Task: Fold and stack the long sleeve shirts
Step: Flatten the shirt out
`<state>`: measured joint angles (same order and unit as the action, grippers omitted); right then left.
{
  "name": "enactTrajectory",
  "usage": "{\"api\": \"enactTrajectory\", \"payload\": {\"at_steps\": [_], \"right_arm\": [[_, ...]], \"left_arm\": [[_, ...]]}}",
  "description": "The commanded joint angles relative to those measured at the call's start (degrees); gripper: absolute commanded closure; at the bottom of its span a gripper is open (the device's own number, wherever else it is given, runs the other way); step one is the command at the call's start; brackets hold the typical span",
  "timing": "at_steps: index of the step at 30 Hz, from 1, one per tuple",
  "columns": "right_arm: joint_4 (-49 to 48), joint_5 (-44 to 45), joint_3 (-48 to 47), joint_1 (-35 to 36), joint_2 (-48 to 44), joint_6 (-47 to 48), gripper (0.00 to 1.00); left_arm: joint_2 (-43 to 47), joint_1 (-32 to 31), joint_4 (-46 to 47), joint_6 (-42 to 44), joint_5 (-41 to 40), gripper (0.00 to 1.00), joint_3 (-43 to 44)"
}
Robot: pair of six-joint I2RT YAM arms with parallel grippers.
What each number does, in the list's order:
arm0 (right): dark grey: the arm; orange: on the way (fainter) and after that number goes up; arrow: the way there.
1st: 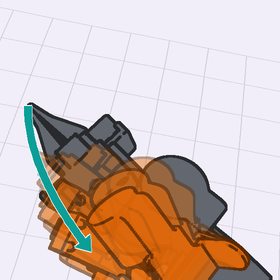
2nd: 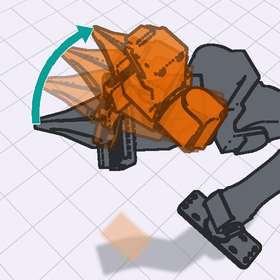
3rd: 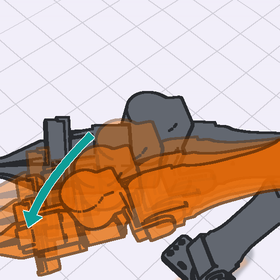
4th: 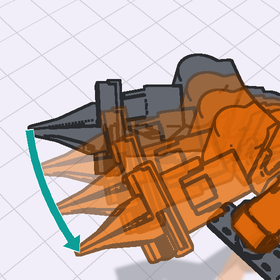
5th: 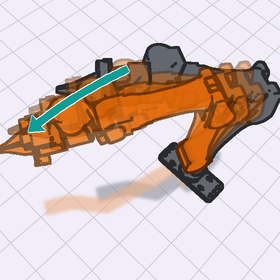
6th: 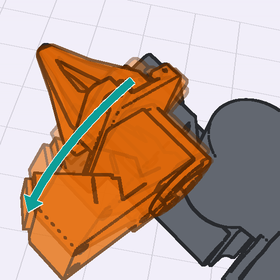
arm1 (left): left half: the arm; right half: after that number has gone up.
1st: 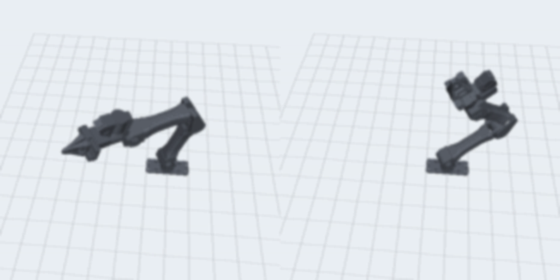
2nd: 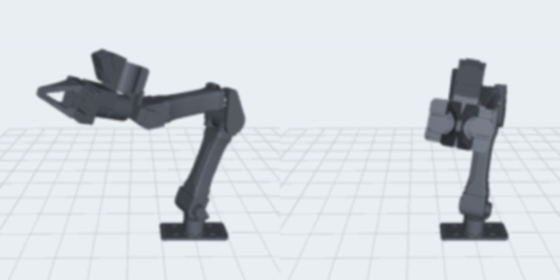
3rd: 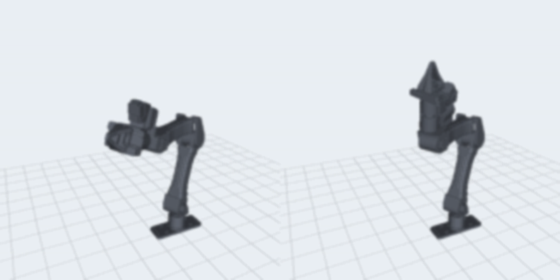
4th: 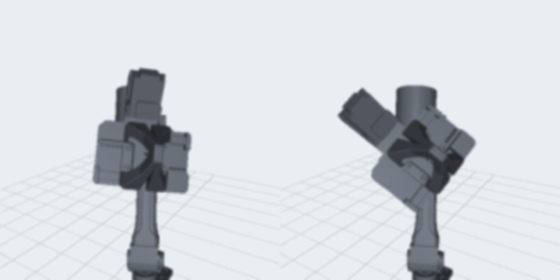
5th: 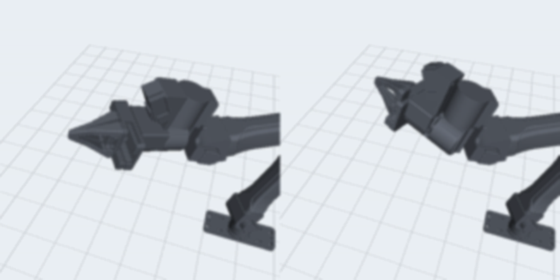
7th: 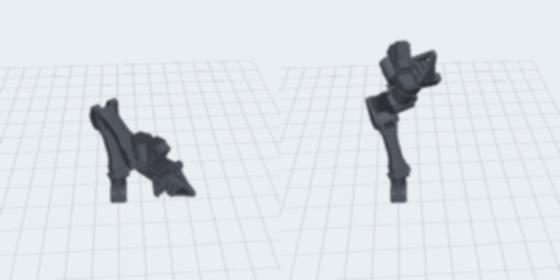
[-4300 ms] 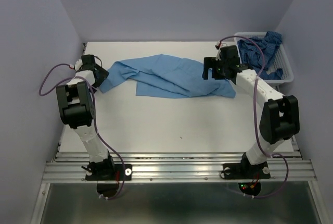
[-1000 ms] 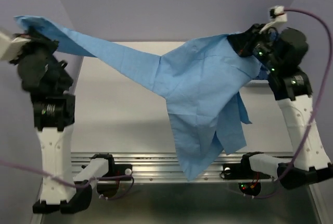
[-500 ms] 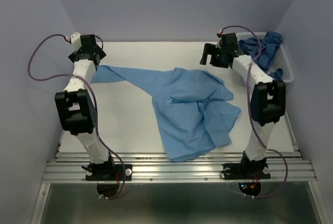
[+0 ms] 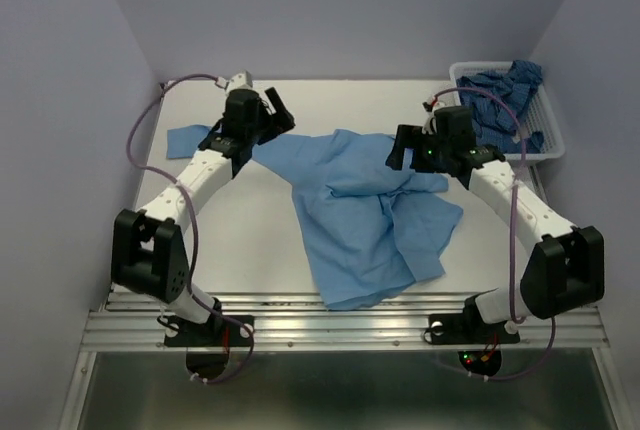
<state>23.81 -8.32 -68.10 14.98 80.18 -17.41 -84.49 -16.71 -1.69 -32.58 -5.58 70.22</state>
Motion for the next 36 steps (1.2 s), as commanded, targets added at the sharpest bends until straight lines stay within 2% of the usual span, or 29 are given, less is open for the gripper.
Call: {"api": "enactTrajectory", "payload": {"at_steps": [1, 4, 8, 14, 17, 21, 25, 32, 33, 36], "right_arm": [[1.84, 5.76, 5.35, 0.40, 2.61, -0.26, 0.00], [2.47, 11.02, 3.15, 0.40, 5.24, 5.27, 0.00], [2.03, 14.82, -2.82, 0.40, 10.07, 8.27, 0.00], [-0.43, 6.66, -14.95, 0.40, 22.28, 12.13, 0.00], [1.06, 5.86, -22.06, 0.40, 29.47, 14.33, 0.00], [3.52, 3.40, -30.24, 0.40, 37.30, 16.70, 0.00], [4.84, 1.99, -35.61, 0.40, 42.76, 16.79, 0.00], [5.19, 0.50, -37.90, 0.40, 46.82, 16.71, 0.00], [5.02, 0.15, -37.73, 0.40, 46.99, 16.71, 0.00], [4.93, 0.58, -37.81, 0.40, 48.14, 16.62, 0.00]], "left_arm": [[-5.85, -5.15, 0.82, -1.61, 9.78, 0.01, -3.67], [-7.27, -9.20, 0.29, -3.45, 12.51, 0.01, -6.22], [-2.45, -14.29, -0.24, -8.72, 11.57, 0.01, -15.69], [14.68, -22.21, -7.17, -20.75, 8.49, 0.01, -29.75], [23.64, -27.92, -8.06, -28.84, 10.68, 0.01, -37.48], [26.65, -36.71, -8.85, -37.09, 13.05, 0.01, -43.13], [24.99, -44.97, -10.00, -41.24, 13.23, 0.01, -43.06], [14.19, -47.54, -9.47, -39.50, 11.40, 0.02, -38.59], [11.48, -47.54, -9.03, -38.54, 10.78, 0.04, -37.70], [5.51, -47.54, -7.01, -34.93, 10.86, 0.24, -33.75]]}}
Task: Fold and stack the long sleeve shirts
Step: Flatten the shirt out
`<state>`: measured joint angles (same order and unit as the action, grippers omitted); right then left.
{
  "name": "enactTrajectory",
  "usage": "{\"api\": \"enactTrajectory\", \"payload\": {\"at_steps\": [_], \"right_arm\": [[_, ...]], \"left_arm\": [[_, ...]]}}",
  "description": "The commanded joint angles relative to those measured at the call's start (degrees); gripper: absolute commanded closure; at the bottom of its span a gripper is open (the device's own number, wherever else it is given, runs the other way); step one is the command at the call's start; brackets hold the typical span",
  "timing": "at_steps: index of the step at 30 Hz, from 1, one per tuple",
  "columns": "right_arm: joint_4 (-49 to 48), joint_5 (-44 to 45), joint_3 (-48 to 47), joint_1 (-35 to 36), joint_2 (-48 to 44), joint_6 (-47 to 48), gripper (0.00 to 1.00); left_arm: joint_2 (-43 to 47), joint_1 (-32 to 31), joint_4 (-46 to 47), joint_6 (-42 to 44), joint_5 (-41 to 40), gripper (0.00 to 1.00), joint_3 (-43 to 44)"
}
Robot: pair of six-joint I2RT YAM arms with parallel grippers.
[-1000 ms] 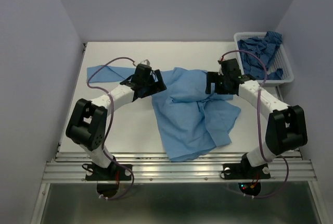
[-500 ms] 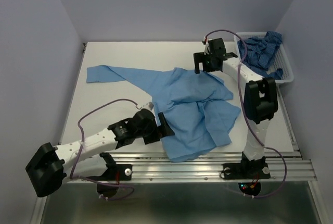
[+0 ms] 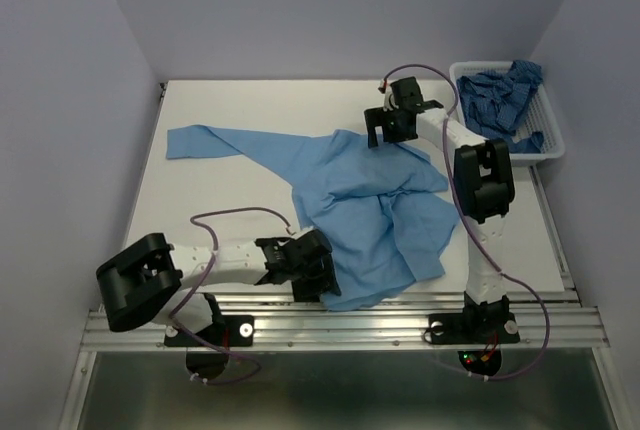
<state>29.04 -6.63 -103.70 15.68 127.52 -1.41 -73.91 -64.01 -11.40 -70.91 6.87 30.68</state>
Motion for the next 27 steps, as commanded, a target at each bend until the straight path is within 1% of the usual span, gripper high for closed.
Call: {"api": "enactTrajectory", "payload": {"at_steps": [1, 4, 5, 7, 8, 9, 10, 11, 12, 13, 14, 15, 16, 17, 19, 20, 21, 22, 24, 25, 27], "right_arm": [[-0.21, -1.01, -2.29, -0.30, 0.97, 0.71, 0.00], [-0.12, 0.03, -2.12, -0.30, 1.41, 0.71, 0.00], [-0.03, 0.48, -1.77, -0.30, 1.50, 0.79, 0.00], [-0.12, 1.01, -1.42, -0.30, 1.94, 0.71, 0.01], [0.05, 1.53, -1.33, -0.30, 2.20, 0.79, 0.03], [0.05, 2.23, -1.42, -0.30, 2.38, 0.79, 0.08], [-0.03, 3.81, -1.42, -0.30, 2.73, 0.79, 0.21], [-0.12, 4.87, -1.42, -0.30, 2.73, 0.79, 0.32], [-0.21, 6.09, -1.33, -0.30, 2.64, 0.79, 0.48], [-0.64, 9.67, -1.24, -0.30, 2.21, 0.36, 0.74], [-0.91, 11.10, -1.07, -0.30, 1.94, 0.01, 0.82], [-1.09, 14.42, -1.15, -0.30, 1.59, -0.78, 0.93], [-1.09, 16.37, -1.33, -0.30, 1.24, -1.48, 0.97], [-1.09, 18.13, -1.50, -0.30, 0.10, -2.10, 0.98], [-1.00, 22.17, -1.59, -0.83, -1.48, -3.24, 0.99], [-1.00, 22.89, -1.68, -1.52, -3.32, -3.51, 0.99], [-1.00, 23.68, -1.77, -2.49, -4.03, -3.86, 0.99], [-0.74, 24.38, -1.77, -2.50, -4.73, -3.95, 0.99], [0.05, 26.14, -1.77, -3.47, -6.14, -4.22, 0.99], [1.36, 28.06, -1.94, -4.25, -6.50, -4.30, 0.99], [1.81, 28.96, -1.60, -4.96, -6.85, -3.87, 0.99]], "left_arm": [[-6.58, -0.24, 2.61, 4.81, -1.25, 0.47, 6.84], [-10.28, -0.24, -0.98, 5.70, -2.91, 1.00, 11.76], [-10.29, -0.24, -4.56, 5.96, -5.09, 1.00, 13.78], [-8.10, -0.15, -7.57, 6.05, -6.95, 1.00, 15.20], [-6.96, 0.20, -10.37, 6.23, -10.09, 1.00, 16.07], [-4.34, 0.72, -11.79, 6.66, -10.91, 1.00, 16.26], [-1.79, 2.38, -15.20, 6.49, -12.40, 1.00, 16.43], [-1.76, 3.61, -16.80, 6.49, -13.11, 1.00, 16.17], [0.50, 5.02, -18.47, 6.49, -13.98, 1.00, 15.91], [1.39, 6.77, -21.88, 5.45, -16.26, 1.00, 15.64], [2.62, 11.58, -23.13, 4.91, -17.58, 1.00, 15.56], [3.15, 14.67, -24.27, 6.39, -18.55, 1.00, 15.90], [3.33, 17.66, -24.98, 7.01, -19.87, 1.00, 16.60], [3.68, 23.00, -25.42, 7.98, -24.15, 1.00, 18.87], [3.42, 27.86, -27.35, 9.04, -29.87, 1.00, 22.04], [3.07, 30.58, -29.71, 10.08, -34.08, 1.00, 24.93], [2.46, 36.00, -30.08, 11.40, -35.34, 1.00, 25.92], [2.11, 38.76, -29.39, 12.98, -36.22, 1.00, 26.45], [0.62, 44.56, -26.76, 21.05, -36.06, 1.00, 27.24], [-0.09, 50.07, -24.83, 23.43, -36.66, 1.00, 27.50], [-3.50, 55.46, -24.03, 27.82, -37.46, 1.00, 30.04]]}}
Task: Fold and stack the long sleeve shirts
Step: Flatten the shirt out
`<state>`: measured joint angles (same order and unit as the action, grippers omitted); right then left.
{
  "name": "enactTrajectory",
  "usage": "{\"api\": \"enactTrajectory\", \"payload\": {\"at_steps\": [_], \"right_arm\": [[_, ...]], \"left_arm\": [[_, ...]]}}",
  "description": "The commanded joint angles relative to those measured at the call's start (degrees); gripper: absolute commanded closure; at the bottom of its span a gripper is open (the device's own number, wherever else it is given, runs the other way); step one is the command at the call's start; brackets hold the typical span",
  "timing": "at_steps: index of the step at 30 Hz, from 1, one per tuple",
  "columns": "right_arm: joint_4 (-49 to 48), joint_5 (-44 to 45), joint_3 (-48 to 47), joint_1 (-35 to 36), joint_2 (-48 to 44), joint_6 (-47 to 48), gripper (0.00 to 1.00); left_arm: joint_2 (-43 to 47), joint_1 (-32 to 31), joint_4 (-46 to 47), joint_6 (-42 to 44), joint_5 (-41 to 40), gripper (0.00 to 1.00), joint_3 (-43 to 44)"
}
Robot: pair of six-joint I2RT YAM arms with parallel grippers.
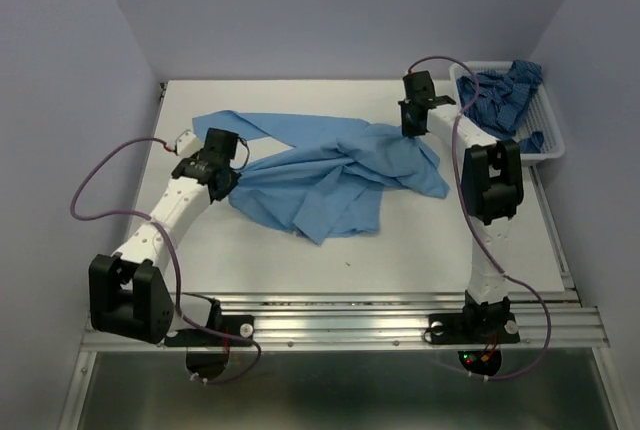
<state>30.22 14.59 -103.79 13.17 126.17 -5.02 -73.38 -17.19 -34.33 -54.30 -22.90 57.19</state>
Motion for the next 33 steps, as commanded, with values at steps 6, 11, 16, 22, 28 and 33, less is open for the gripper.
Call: {"api": "enactTrajectory", "payload": {"at_steps": [6, 11, 16, 22, 28, 33], "right_arm": [[3.00, 9.93, -5.61, -4.12, -3.74, 0.27, 0.98], [4.06, 4.50, -13.01, -4.12, -1.01, 3.79, 0.89], [0.38, -2.55, -9.25, -4.12, -9.17, 2.91, 0.99], [-6.91, -12.20, 2.79, -4.12, -28.85, 2.03, 0.92], [-12.10, -20.55, 9.64, -4.12, -47.22, 1.06, 0.90], [-13.43, -23.11, 10.19, -4.12, -61.45, 1.68, 0.86]], "left_arm": [[-17.72, 22.19, 0.84, 20.11, -6.90, 1.00, 18.81], [-24.79, 23.34, 3.38, 27.40, 4.50, 0.93, 29.72], [-15.06, 23.17, 10.51, 28.37, 10.76, 1.00, 25.26], [10.16, 23.17, 19.55, 29.25, 10.68, 1.00, 18.22], [24.86, 23.17, 16.85, 31.18, 9.11, 1.00, 28.05], [31.71, 23.17, 15.17, 33.82, 2.86, 1.00, 36.75]]}}
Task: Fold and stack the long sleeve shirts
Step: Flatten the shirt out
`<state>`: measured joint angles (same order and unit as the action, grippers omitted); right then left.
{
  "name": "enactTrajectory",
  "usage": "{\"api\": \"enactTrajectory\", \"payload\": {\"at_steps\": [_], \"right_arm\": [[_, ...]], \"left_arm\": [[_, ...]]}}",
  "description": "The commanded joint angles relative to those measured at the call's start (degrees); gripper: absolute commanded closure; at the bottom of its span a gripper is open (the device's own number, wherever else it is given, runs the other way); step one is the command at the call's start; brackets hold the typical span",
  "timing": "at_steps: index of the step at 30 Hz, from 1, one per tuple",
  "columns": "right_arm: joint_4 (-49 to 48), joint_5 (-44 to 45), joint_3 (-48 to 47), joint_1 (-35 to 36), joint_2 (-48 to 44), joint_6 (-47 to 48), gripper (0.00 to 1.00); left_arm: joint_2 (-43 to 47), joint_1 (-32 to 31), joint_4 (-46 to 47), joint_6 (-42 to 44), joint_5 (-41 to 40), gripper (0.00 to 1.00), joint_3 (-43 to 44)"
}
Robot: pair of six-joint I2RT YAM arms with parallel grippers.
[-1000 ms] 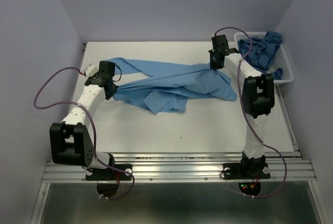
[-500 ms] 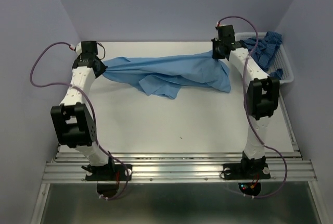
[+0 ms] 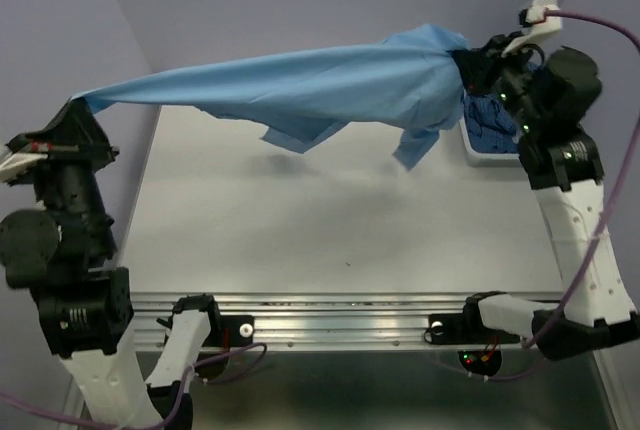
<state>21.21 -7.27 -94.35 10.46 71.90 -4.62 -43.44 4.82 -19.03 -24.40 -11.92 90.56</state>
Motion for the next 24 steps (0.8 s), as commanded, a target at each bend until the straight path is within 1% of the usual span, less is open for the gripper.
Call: {"api": "enactTrajectory", "payload": {"at_steps": [1, 4, 6, 9, 12, 14, 15, 16, 17, 18, 19, 20, 21, 22, 23, 24], "right_arm": [[-4.34, -1.87, 0.48, -1.41, -8.78, 1.54, 0.86], [-3.73, -4.14, -0.92, -1.41, -14.40, 1.02, 0.86], [-3.37, -4.77, -1.89, -1.41, -17.04, -0.03, 0.86], [-1.88, -5.91, -2.60, -1.41, -17.76, -2.66, 0.86], [2.42, -6.09, -2.34, -1.41, -15.04, -5.83, 0.86], [3.92, -5.05, 0.12, -1.41, -12.50, -8.64, 0.85], [4.01, -4.69, 3.43, -1.41, -11.88, -9.69, 0.84], [3.93, -3.99, 5.47, -1.41, -11.17, -12.40, 0.83], [1.58, -1.72, 8.27, -1.41, -10.21, -14.69, 0.83], [-0.71, -1.44, 11.52, -1.41, -9.59, -16.80, 0.83], [-2.91, -2.04, 14.42, -1.41, -8.71, -18.30, 0.83], [-5.28, -4.14, 18.54, -1.41, -5.66, -19.19, 0.83], [-5.39, -4.59, 19.80, -1.41, -3.80, -19.54, 0.83], [-6.17, -4.86, 22.08, -1.41, -1.78, -17.81, 0.82], [-6.88, -4.25, 23.32, -1.41, 0.24, -17.18, 0.79], [-6.97, -2.77, 23.76, -1.41, 4.87, -16.65, 0.71]], "left_arm": [[2.56, 1.16, -0.13, 4.53, -8.64, 1.00, 4.35], [4.94, 1.16, -0.22, 5.16, -11.80, 1.00, 8.22], [6.25, 1.16, 0.56, 4.72, -11.72, 1.00, 8.75], [4.95, 1.16, 1.10, 3.14, -8.83, 1.00, 8.75], [1.00, 1.16, -0.57, 1.73, -6.36, 1.00, 8.05], [-4.35, 1.16, -2.67, 0.68, -5.75, 1.00, 6.04], [-8.11, 1.16, -3.29, 0.15, -5.66, 1.00, 3.50], [-10.07, 1.16, -3.38, -0.99, -5.66, 1.00, 1.83], [-11.91, 1.16, -3.21, -1.69, -5.48, 1.00, -0.02], [-15.93, 1.24, -2.86, -2.05, -5.22, 1.00, -3.34], [-18.06, 1.24, -2.25, -2.05, -4.95, 1.00, -4.86], [-20.00, 1.24, 0.19, -1.44, -4.60, 1.00, -6.78], [-22.10, 1.24, 2.22, -0.83, -4.69, 1.00, -8.54], [-26.82, 1.24, 5.20, -0.56, -5.73, 0.92, -11.61], [-29.39, 1.42, 6.36, -0.56, -5.74, 0.74, -12.68], [-35.34, 1.68, 7.33, -0.73, -5.48, 0.55, -13.04]]}}
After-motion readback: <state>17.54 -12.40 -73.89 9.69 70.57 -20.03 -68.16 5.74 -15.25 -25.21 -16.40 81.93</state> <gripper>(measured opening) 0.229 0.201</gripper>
